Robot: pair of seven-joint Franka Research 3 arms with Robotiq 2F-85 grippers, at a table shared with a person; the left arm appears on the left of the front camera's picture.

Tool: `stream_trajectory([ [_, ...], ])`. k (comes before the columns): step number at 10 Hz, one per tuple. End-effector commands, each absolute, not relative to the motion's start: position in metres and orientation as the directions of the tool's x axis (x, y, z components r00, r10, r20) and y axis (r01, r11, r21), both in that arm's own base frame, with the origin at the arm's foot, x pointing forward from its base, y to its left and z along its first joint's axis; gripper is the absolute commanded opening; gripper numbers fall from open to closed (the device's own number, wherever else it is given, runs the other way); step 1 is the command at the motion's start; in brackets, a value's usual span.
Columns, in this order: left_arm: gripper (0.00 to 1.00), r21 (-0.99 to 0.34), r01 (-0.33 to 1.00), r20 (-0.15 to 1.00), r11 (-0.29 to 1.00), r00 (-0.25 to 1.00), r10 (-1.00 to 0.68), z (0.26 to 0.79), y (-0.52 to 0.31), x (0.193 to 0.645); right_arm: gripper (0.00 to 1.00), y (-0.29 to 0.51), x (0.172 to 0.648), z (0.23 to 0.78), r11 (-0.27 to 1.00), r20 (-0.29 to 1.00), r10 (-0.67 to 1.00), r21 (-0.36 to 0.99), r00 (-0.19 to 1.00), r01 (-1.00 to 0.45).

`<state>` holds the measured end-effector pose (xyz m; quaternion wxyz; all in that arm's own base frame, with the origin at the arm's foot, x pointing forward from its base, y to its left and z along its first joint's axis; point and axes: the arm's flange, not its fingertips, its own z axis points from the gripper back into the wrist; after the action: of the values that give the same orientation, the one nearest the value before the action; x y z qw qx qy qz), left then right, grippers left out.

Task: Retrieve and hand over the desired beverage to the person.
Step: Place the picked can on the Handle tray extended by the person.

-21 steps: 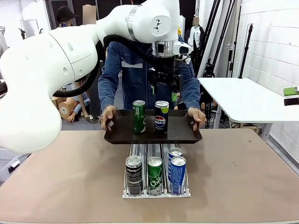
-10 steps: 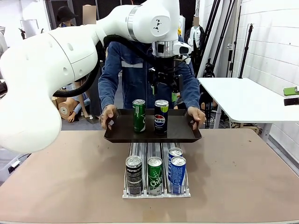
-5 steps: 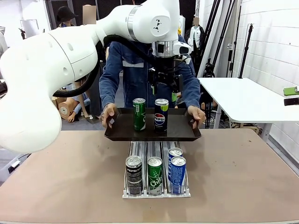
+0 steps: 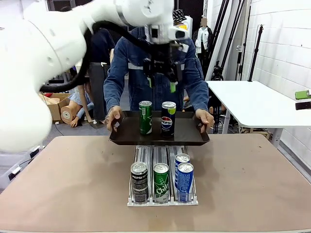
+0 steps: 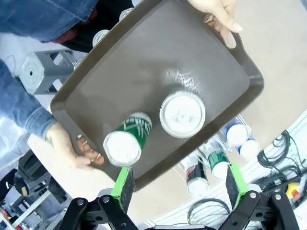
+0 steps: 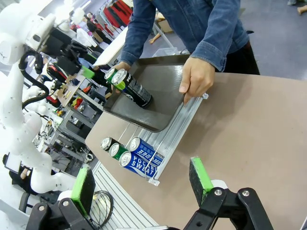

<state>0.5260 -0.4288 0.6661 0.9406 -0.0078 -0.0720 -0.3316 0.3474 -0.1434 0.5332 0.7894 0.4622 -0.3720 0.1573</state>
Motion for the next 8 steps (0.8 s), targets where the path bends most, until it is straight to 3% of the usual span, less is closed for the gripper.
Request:
stream_trajectory([
  [1, 1.00, -0.046, 0.613, 0.138, 0.789, 0.786, -0.603, 0.684, -0.386, 0.516, 1.00, -0.143, 0.349, 0.534, 0.508, 0.742, -0.107, 0.613, 0.661, -0.605],
  [6, 1.00, -0.218, 0.488, 0.240, 0.845, 0.866, -0.438, 0.670, -0.197, 0.483, 1.00, -0.143, 0.349, 0.534, 0.508, 0.742, -0.107, 0.613, 0.661, -0.605],
  [8, 1.00, -0.314, 0.442, 0.216, 0.840, 0.895, -0.391, 0.637, -0.126, 0.465, 1.00, -0.143, 0.349, 0.534, 0.508, 0.742, -0.107, 0.613, 0.661, -0.605],
])
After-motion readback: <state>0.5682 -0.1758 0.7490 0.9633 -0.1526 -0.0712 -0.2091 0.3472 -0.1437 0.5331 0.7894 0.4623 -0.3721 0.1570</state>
